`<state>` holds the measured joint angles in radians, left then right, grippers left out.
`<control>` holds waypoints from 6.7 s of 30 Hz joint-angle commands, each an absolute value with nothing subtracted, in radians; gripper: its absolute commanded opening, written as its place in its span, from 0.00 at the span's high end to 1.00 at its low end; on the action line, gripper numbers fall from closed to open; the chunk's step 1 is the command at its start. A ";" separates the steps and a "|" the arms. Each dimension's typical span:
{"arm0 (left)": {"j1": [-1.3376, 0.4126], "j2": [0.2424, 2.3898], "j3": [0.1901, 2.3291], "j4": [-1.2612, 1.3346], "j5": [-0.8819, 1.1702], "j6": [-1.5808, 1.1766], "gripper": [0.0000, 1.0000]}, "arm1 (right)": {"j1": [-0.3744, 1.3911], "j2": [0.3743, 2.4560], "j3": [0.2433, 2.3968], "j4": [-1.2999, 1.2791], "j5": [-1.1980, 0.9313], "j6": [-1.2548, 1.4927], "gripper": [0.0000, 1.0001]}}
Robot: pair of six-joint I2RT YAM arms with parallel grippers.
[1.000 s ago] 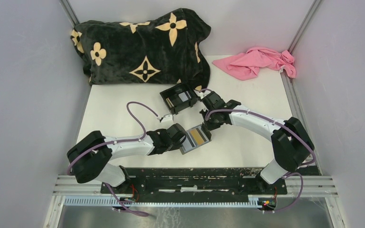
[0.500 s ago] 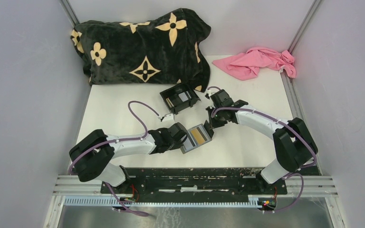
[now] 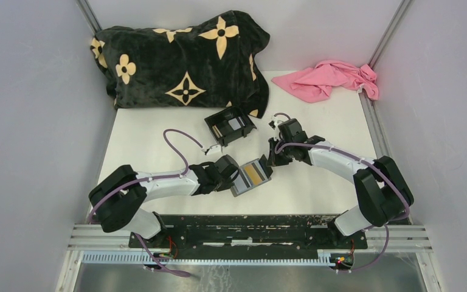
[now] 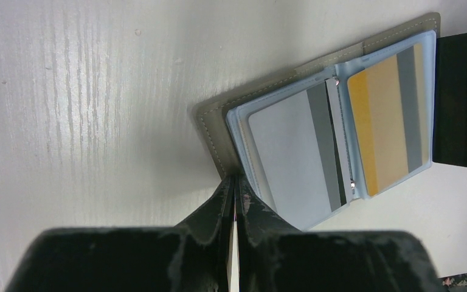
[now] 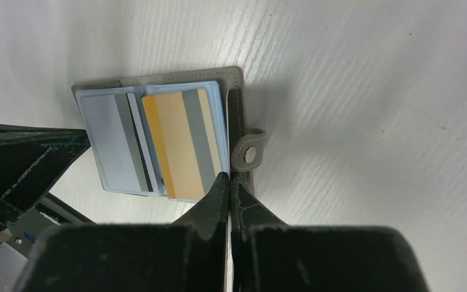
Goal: Put the credit cards into the card holder
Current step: Turn over the card slot in the card holder, then insert the credit card into the card holder.
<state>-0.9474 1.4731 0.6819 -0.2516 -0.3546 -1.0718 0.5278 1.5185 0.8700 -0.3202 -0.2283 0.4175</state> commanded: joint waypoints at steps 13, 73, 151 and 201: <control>-0.901 1.481 0.664 -0.337 -0.382 -1.008 0.91 | 0.515 1.480 0.783 -0.103 -0.300 0.523 0.99; -0.888 1.518 0.676 -0.318 -0.328 -1.014 0.92 | 0.641 1.533 0.804 0.013 -0.382 0.693 0.99; -0.880 1.583 0.637 -0.335 -0.332 -0.996 0.94 | 0.583 1.628 0.586 0.225 -0.467 0.760 0.99; -0.885 1.608 0.585 -0.208 -0.284 -1.010 0.97 | 0.748 1.619 0.868 -0.279 -0.216 0.625 0.55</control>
<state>-0.8913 1.5124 0.6708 -0.1768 -0.3058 -1.0279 0.7361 1.6623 0.8330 -0.1162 -0.2989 0.6830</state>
